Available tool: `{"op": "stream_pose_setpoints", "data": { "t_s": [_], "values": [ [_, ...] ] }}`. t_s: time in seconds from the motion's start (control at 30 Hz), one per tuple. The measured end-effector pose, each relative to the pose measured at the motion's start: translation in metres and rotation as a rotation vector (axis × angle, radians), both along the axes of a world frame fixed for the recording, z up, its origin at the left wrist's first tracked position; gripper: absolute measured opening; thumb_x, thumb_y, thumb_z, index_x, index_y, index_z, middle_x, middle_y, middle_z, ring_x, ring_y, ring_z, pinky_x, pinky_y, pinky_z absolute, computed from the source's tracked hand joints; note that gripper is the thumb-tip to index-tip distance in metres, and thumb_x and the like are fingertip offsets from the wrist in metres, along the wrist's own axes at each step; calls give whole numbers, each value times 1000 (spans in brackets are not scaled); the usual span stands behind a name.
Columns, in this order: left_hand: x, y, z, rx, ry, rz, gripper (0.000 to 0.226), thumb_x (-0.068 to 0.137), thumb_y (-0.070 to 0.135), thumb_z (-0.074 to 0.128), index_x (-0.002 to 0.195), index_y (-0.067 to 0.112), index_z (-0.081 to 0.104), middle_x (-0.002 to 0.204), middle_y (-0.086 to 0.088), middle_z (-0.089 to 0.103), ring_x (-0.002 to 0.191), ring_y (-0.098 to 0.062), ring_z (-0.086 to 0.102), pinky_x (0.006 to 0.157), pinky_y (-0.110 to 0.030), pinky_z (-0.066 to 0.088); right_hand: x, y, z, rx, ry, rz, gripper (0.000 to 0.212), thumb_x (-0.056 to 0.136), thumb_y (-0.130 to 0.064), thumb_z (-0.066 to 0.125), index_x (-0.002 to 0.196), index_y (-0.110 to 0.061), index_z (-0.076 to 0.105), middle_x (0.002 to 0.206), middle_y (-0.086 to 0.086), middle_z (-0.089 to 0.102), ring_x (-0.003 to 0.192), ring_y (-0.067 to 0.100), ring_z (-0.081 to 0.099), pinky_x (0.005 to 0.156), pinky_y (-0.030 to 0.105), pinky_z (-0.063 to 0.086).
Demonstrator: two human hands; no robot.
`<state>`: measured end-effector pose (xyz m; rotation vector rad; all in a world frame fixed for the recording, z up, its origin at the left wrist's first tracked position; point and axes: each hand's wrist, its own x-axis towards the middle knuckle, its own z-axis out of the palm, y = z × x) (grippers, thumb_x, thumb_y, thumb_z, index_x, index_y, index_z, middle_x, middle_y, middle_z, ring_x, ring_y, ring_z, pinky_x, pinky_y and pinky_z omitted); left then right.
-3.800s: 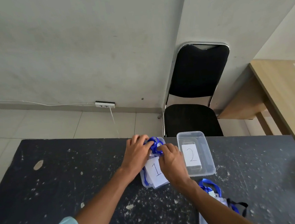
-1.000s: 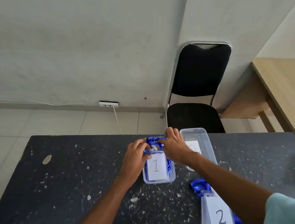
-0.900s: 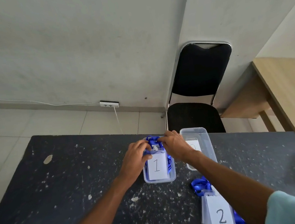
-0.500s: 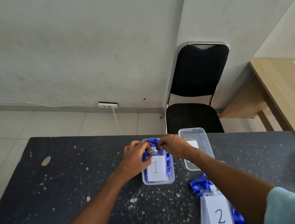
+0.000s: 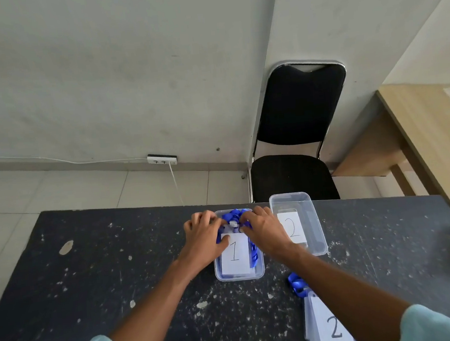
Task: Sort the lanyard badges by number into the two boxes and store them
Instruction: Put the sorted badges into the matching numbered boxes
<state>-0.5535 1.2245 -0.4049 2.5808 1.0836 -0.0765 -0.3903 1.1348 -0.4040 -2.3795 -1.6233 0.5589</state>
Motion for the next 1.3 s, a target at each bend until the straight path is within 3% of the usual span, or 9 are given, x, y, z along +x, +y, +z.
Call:
{"op": "stream_pose_setpoints", "data": {
  "t_s": [0.17, 0.37, 0.57, 0.67, 0.9, 0.97, 1.07, 1.2, 1.3],
  "values": [
    [-3, -6, -5, -41, -103, 38, 49, 92, 45, 56, 136, 29, 43, 132, 6, 41, 126, -17, 34, 102, -35, 24, -7, -5, 0, 90, 53, -48, 26, 99, -40, 52, 119, -23, 50, 120, -3, 60, 105, 15, 51, 93, 30, 44],
    [-1, -13, 4, -20, -276, 81, 35, 93, 32, 60, 126, 23, 53, 126, 3, 49, 123, -19, 38, 94, -29, 21, 0, -20, 11, 173, 98, -113, 26, 101, -34, 47, 122, -20, 53, 119, -1, 61, 105, 14, 54, 91, 31, 49],
    [17, -58, 25, 21, -500, 40, 22, 89, 16, 66, 111, 17, 63, 115, -2, 63, 105, -20, 54, 87, -29, 37, 19, -71, 29, 210, 114, -147, 20, 101, -21, 49, 118, -17, 58, 116, 3, 63, 102, 19, 57, 90, 37, 54],
    [37, -93, 37, -145, -587, -37, 19, 94, 16, 62, 114, 16, 61, 111, 2, 62, 101, -8, 56, 89, -22, 49, 37, -101, 34, 198, 137, -203, 19, 99, -16, 49, 114, -16, 60, 112, 4, 63, 96, 19, 58, 84, 40, 55],
    [70, -183, 25, -614, -317, 243, 9, 99, 24, 56, 101, 16, 61, 95, 3, 66, 80, -5, 61, 69, -21, 51, 65, -186, 35, -40, 224, -424, 11, 101, -16, 46, 91, -16, 51, 84, 2, 62, 65, 15, 56, 58, 25, 45],
    [75, -203, 15, -642, -220, 348, 19, 96, 24, 58, 95, 6, 64, 94, -7, 70, 75, -12, 60, 63, -24, 43, 68, -212, 21, -144, 227, -475, 13, 98, -18, 46, 88, -13, 52, 83, 9, 64, 69, 24, 59, 64, 36, 49],
    [80, -230, 6, -691, -113, 439, 28, 92, 29, 63, 100, 2, 62, 104, -11, 71, 82, -18, 66, 57, -22, 45, 65, -239, 4, -279, 315, -463, 16, 95, -28, 49, 85, -18, 57, 83, 3, 64, 74, 21, 62, 71, 36, 54],
    [87, -251, 2, -662, -76, 540, 31, 87, 25, 66, 109, 5, 60, 112, -12, 67, 96, -25, 67, 73, -32, 55, 52, -255, -7, -305, 335, -421, 25, 94, -37, 59, 100, -13, 60, 92, 2, 65, 76, 14, 57, 70, 27, 46],
    [91, -257, 4, -698, -108, 627, 29, 85, 22, 68, 108, 6, 59, 107, -12, 69, 88, -25, 69, 72, -33, 57, 46, -259, -13, -257, 418, -485, 14, 94, -32, 62, 94, -19, 57, 93, -1, 66, 76, 12, 60, 70, 24, 50]
  ]
}}
